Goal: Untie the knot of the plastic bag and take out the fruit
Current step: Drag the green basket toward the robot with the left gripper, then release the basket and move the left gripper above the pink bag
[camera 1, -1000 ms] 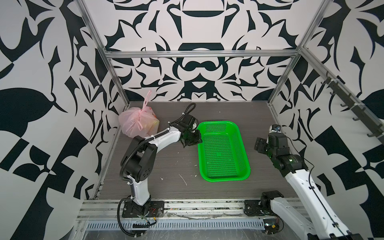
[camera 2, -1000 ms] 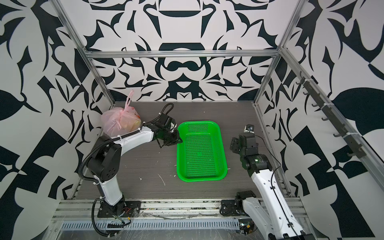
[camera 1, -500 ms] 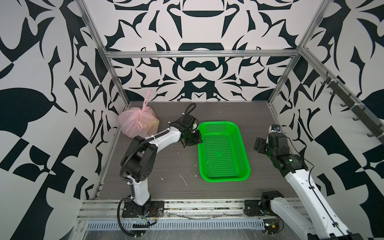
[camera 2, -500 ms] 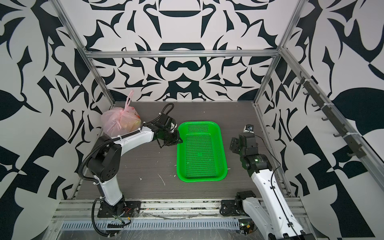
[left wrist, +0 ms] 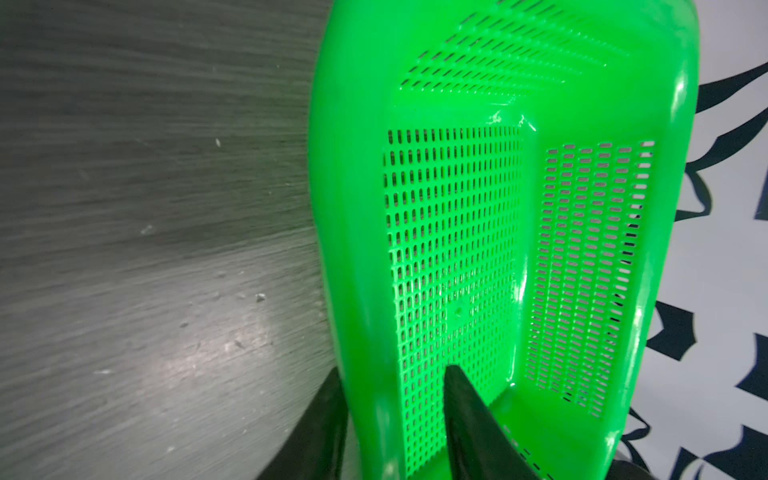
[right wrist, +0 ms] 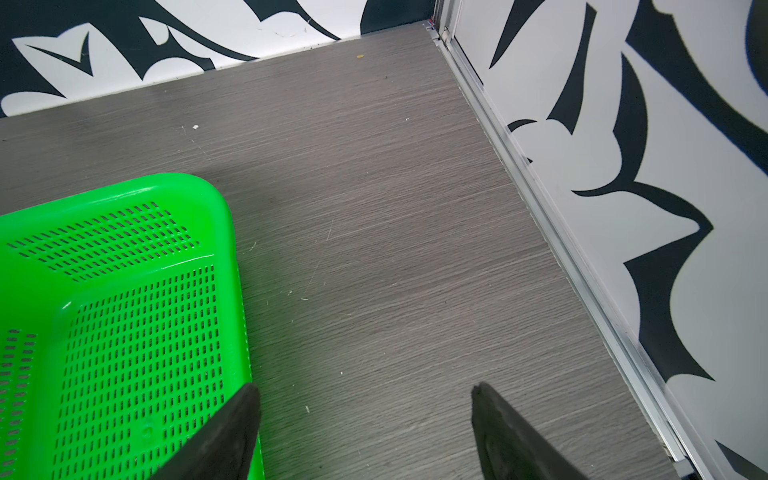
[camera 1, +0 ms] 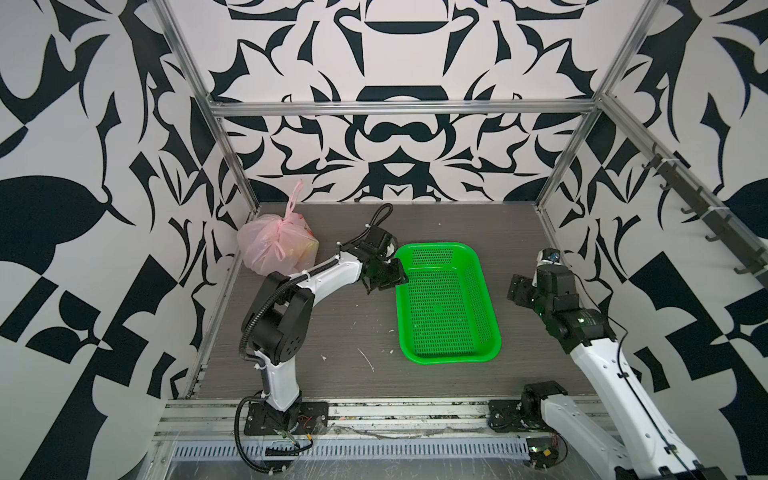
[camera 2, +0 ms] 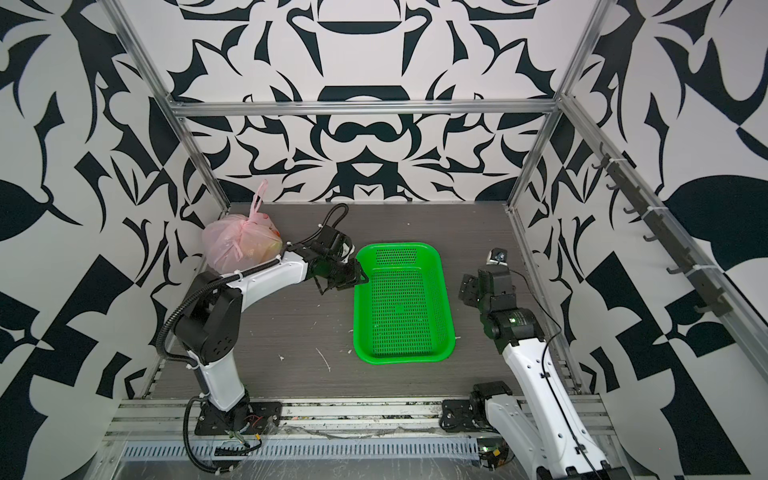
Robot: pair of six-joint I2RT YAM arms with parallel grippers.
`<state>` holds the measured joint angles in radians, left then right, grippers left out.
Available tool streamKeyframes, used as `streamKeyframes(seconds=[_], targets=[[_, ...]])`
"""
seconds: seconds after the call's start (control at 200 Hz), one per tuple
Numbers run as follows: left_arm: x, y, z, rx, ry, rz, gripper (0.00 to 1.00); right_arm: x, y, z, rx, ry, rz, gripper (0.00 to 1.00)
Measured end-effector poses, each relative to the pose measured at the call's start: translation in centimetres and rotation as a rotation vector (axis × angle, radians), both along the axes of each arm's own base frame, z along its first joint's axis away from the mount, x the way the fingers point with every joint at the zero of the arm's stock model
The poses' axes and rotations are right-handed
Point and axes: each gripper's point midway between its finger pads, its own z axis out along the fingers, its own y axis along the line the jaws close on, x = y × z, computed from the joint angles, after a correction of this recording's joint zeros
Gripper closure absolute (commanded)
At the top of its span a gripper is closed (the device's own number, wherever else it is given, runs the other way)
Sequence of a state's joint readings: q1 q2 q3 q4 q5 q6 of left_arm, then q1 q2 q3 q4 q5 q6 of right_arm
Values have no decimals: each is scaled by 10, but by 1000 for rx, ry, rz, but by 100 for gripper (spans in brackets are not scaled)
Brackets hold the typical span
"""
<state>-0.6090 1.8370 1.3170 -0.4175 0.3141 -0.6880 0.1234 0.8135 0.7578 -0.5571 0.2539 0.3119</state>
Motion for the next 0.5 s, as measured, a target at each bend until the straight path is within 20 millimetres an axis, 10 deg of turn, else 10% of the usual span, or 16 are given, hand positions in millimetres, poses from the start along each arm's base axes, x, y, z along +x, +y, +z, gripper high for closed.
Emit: streamKeyframes(seconds=[0.33, 0.5], targets=[[12, 22, 39, 67, -112, 20, 46, 1, 2, -2, 7, 6, 10, 18], [28, 68, 90, 96, -237, 99, 44, 1, 5, -3, 14, 12, 22, 19]])
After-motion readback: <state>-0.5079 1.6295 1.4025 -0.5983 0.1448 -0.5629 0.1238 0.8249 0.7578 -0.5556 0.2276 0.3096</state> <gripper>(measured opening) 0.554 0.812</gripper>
